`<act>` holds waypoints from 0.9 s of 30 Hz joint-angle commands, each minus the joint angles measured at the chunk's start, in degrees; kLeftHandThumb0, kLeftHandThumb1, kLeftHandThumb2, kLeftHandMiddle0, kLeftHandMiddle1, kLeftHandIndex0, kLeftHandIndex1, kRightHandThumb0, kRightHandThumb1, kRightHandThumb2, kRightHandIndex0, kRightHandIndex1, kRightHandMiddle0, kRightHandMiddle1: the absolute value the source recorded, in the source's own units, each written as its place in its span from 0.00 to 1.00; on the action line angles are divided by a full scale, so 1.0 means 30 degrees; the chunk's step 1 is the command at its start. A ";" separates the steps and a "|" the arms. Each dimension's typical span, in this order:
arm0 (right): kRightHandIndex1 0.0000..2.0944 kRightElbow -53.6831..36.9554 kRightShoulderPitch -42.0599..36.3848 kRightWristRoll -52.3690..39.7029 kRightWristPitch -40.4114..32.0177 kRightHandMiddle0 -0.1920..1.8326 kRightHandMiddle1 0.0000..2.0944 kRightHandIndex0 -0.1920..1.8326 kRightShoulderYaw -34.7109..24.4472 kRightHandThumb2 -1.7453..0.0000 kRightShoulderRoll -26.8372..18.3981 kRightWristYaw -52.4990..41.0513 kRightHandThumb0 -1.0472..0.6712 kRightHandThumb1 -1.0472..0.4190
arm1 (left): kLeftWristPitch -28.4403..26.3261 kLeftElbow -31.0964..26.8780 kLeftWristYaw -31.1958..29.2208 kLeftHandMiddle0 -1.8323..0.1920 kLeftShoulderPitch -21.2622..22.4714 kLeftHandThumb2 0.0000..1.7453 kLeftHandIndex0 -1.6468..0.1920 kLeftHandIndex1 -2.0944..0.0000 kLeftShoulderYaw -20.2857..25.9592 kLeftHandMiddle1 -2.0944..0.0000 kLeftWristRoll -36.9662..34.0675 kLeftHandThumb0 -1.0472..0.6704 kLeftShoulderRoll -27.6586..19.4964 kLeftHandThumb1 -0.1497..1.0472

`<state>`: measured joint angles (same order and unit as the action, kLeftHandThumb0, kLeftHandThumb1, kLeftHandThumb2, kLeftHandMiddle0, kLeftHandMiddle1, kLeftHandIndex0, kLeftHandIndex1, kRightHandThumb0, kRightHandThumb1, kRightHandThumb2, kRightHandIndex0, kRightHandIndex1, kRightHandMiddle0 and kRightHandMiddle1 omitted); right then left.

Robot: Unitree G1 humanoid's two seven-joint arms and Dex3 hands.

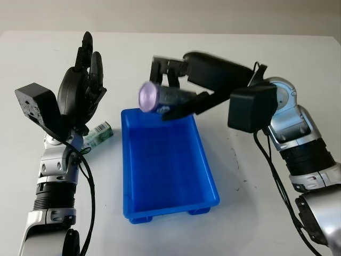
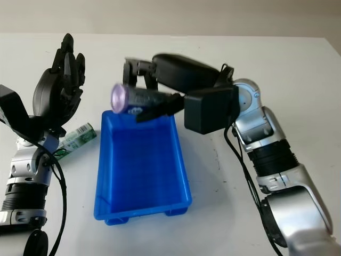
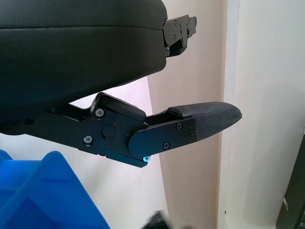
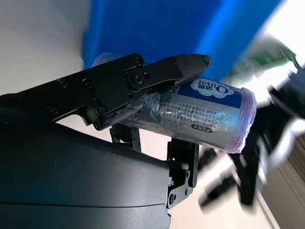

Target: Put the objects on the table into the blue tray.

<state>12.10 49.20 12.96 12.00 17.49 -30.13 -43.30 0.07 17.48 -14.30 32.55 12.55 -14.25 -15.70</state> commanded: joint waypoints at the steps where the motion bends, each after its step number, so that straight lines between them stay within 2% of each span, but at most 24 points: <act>1: 1.00 -0.0624 -0.0161 0.0110 -0.0687 0.37 1.00 0.50 0.0302 0.87 -0.0377 -0.0978 0.31 0.00 | 0.0036 -0.0309 0.0035 1.00 -0.0058 0.39 1.00 1.00 -0.0044 1.00 0.0134 0.16 -0.0048 1.00; 3: 0.95 -0.0683 -0.0296 0.0073 -0.1021 0.21 0.95 0.31 0.0507 0.90 -0.0443 -0.1884 0.29 0.00 | 0.0222 -0.0201 0.0074 1.00 -0.0039 0.38 1.00 1.00 -0.0028 1.00 0.0111 0.17 0.0076 1.00; 4: 0.93 -0.0635 -0.0351 0.0064 -0.0956 0.17 0.93 0.25 0.0572 0.92 -0.0459 -0.2170 0.29 0.00 | 0.0293 -0.0158 0.0076 1.00 -0.0027 0.38 1.00 1.00 -0.0014 1.00 0.0088 0.17 0.0127 1.00; 6: 0.68 -0.0440 -0.0314 0.0070 -0.0332 0.11 0.71 0.18 0.0806 0.94 -0.0634 -0.2891 0.26 0.00 | 0.0373 -0.0106 0.0085 1.00 0.0000 0.38 1.00 1.00 0.0006 1.00 0.0058 0.17 0.0212 1.00; 7: 0.48 -0.0379 -0.0273 0.0072 -0.0073 0.07 0.51 0.12 0.0889 0.94 -0.0720 -0.3224 0.23 0.00 | 0.0401 -0.0099 0.0097 1.00 0.0005 0.38 1.00 1.00 0.0016 1.00 0.0046 0.17 0.0251 1.00; 8: 0.26 -0.0321 -0.0253 -0.0067 0.0119 0.06 0.31 0.10 0.0888 0.93 -0.0773 -0.3557 0.21 0.00 | 0.0408 -0.0098 0.0087 1.00 -0.0001 0.38 1.00 1.00 0.0011 1.00 0.0057 0.17 0.0250 1.00; 9: 0.15 -0.0309 -0.0244 -0.0194 0.0192 0.03 0.20 0.06 0.0840 0.93 -0.0797 -0.3803 0.18 0.00 | 0.0410 -0.0097 0.0059 1.00 -0.0006 0.38 1.00 1.00 -0.0006 1.00 0.0074 0.17 0.0233 1.00; 11: 0.03 -0.0304 -0.0268 -0.0354 0.0246 0.01 0.04 0.01 0.0704 0.91 -0.0774 -0.4022 0.15 0.00 | 0.0406 -0.0106 0.0018 1.00 -0.0014 0.39 1.00 1.00 -0.0026 1.00 0.0088 0.18 0.0211 1.00; 14: 0.00 -0.0303 -0.0528 -0.0534 0.0790 0.00 0.00 0.00 0.0309 0.88 -0.0567 -0.3378 0.14 0.00 | 0.0430 -0.0055 0.0006 1.00 -0.0012 0.39 1.00 1.00 0.0005 1.00 0.0053 0.18 0.0237 1.00; 27: 0.00 -0.0689 -0.1209 -0.2249 0.1310 0.00 0.00 0.00 -0.3077 0.75 0.0895 0.1967 0.12 0.00 | 0.0618 0.0235 0.0072 1.00 0.0130 0.39 1.00 1.00 0.0028 1.00 0.0018 0.18 0.0504 1.00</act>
<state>10.53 46.25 6.97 15.74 10.16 -27.55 -38.73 1.21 18.32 -14.21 32.56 12.56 -14.30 -14.28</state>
